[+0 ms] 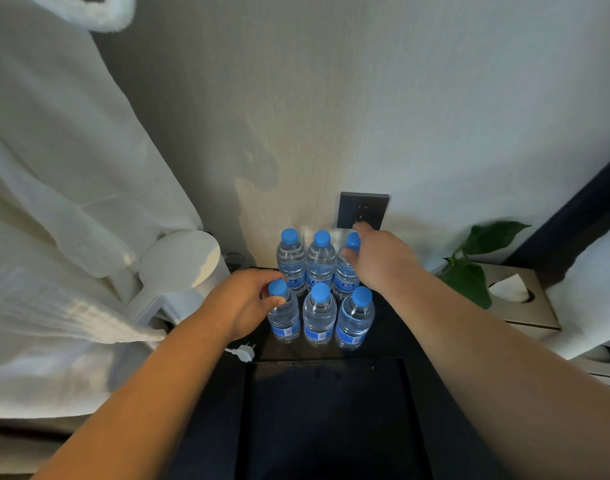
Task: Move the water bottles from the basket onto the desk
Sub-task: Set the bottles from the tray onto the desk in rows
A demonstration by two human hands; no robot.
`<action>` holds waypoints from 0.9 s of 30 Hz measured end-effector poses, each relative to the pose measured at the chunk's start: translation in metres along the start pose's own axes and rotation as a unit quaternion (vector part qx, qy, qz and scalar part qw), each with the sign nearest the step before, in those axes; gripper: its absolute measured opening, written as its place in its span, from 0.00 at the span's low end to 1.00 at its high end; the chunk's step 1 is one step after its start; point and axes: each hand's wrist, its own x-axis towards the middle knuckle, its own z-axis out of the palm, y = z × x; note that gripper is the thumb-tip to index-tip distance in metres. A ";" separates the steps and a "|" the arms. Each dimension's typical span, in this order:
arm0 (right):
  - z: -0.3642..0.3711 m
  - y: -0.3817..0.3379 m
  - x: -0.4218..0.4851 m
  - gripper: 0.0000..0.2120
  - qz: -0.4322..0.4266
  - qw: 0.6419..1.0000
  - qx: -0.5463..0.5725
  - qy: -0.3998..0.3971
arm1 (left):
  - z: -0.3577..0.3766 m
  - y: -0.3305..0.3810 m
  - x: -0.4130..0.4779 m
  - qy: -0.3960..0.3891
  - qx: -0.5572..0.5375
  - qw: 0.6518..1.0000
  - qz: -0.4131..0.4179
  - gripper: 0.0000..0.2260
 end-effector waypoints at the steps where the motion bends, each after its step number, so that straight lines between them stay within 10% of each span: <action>1: 0.002 -0.003 -0.006 0.25 0.000 1.000 0.007 0.023 | 0.001 0.000 0.000 0.001 0.005 1.000 0.004 0.06; 5: 0.009 -0.016 -0.028 0.13 -0.046 0.992 0.064 0.098 | 0.003 -0.001 -0.003 0.014 -0.010 1.000 0.008 0.06; 14: 0.026 -0.023 -0.052 0.19 -0.177 0.984 -0.014 -0.015 | 0.015 -0.004 -0.003 0.104 0.013 0.994 -0.003 0.06; 27: 0.044 -0.017 -0.055 0.19 -0.159 0.987 0.006 -0.013 | 0.015 0.000 0.005 0.108 0.083 0.991 -0.012 0.18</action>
